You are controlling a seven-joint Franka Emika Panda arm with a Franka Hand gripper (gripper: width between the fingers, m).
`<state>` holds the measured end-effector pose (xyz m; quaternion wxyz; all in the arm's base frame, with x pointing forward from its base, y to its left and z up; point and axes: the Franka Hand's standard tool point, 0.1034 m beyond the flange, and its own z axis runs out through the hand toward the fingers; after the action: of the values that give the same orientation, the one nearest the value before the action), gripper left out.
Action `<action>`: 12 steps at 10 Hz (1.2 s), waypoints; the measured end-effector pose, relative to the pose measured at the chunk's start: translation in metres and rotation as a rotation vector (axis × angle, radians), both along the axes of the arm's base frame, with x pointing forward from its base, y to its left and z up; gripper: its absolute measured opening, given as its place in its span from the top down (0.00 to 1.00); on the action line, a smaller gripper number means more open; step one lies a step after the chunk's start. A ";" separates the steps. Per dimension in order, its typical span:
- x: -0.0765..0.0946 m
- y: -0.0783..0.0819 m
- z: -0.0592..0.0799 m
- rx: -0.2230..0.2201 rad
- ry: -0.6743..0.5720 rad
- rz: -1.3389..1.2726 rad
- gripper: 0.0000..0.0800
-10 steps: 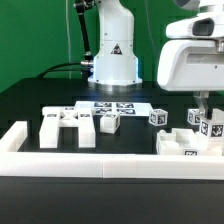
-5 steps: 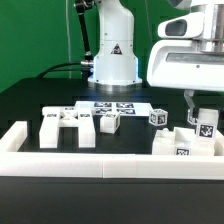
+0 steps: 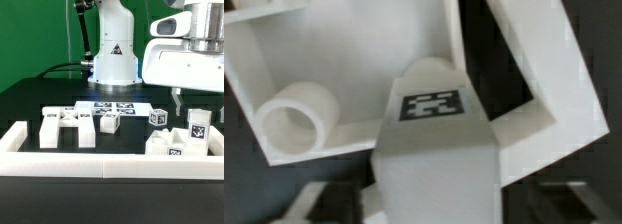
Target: Assemble chair
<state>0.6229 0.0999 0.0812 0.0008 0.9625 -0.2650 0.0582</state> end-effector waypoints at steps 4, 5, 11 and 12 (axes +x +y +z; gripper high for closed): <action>-0.014 -0.011 0.028 -0.014 0.014 0.187 0.19; -0.014 -0.010 0.026 -0.015 0.012 0.191 0.19; -0.045 -0.039 0.039 -0.001 0.030 0.286 0.19; -0.057 -0.069 0.040 0.007 0.037 0.316 0.19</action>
Offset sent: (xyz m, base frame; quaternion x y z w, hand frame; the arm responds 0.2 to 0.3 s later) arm -0.0097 -0.0184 0.0239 -0.0396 -0.0443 0.0048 0.9982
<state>0.5662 0.0313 0.1213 -0.0067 0.9931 -0.1106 0.0393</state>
